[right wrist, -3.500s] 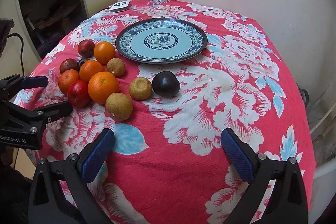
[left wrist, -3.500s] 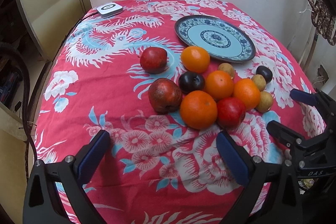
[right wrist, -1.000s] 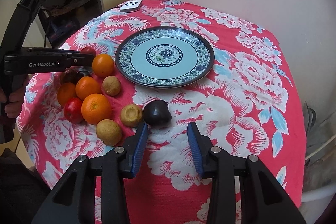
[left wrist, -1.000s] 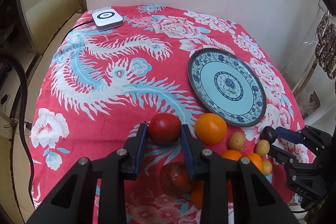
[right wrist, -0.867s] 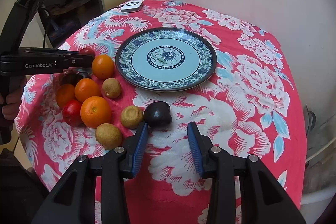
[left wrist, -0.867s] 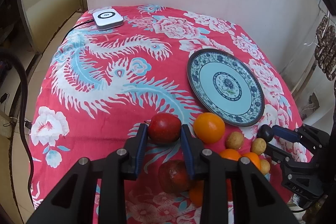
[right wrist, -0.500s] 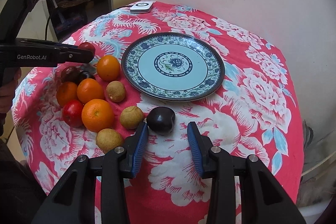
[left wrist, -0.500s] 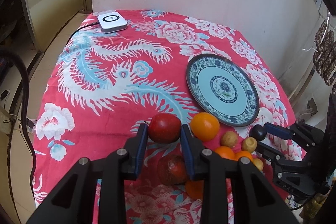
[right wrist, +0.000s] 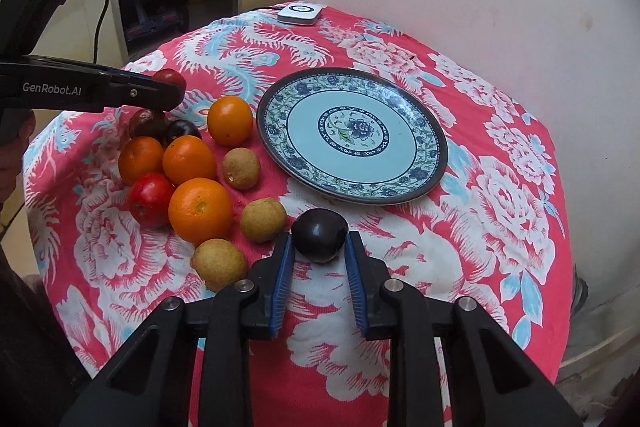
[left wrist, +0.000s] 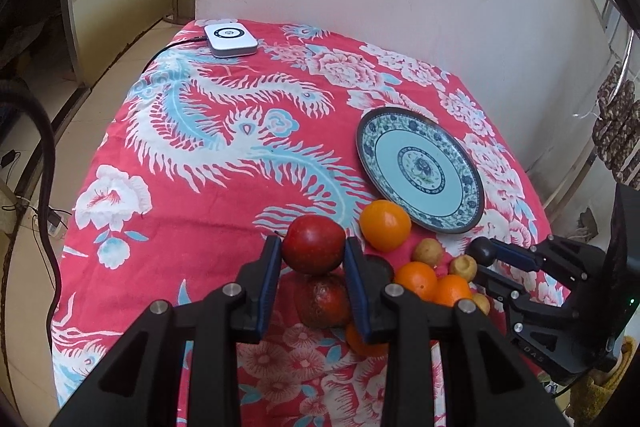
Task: Organize fruits
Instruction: 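Carry the red apple with the left tool while the right tool carries the plum to the plate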
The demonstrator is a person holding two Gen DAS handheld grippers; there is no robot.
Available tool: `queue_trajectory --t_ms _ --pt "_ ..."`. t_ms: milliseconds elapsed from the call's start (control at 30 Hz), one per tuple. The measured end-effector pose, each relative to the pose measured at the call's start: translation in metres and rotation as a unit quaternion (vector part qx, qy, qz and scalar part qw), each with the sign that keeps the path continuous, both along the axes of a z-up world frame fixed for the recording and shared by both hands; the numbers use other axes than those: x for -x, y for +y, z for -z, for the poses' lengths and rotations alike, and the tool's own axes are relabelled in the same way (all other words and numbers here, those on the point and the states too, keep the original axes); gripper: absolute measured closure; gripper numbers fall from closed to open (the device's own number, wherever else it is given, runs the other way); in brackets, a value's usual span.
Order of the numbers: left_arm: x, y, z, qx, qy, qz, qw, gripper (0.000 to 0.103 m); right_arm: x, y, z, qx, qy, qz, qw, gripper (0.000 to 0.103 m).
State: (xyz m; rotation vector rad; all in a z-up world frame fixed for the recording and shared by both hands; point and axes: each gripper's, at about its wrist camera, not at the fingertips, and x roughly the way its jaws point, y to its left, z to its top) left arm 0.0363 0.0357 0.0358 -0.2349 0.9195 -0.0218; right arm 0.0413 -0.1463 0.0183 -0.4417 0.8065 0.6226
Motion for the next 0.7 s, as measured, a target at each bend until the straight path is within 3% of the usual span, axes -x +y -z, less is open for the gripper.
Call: queue_trajectory --t_ms 267,700 --pt "0.008 -0.001 -0.010 0.004 -0.018 0.000 0.9998 0.070 0.001 -0.015 -0.007 -0.038 0.009 0.048 0.998 0.076" --pt "0.013 -0.005 -0.019 0.000 -0.029 0.003 0.9996 0.070 0.002 -0.019 -0.023 -0.078 -0.010 0.071 0.994 0.076"
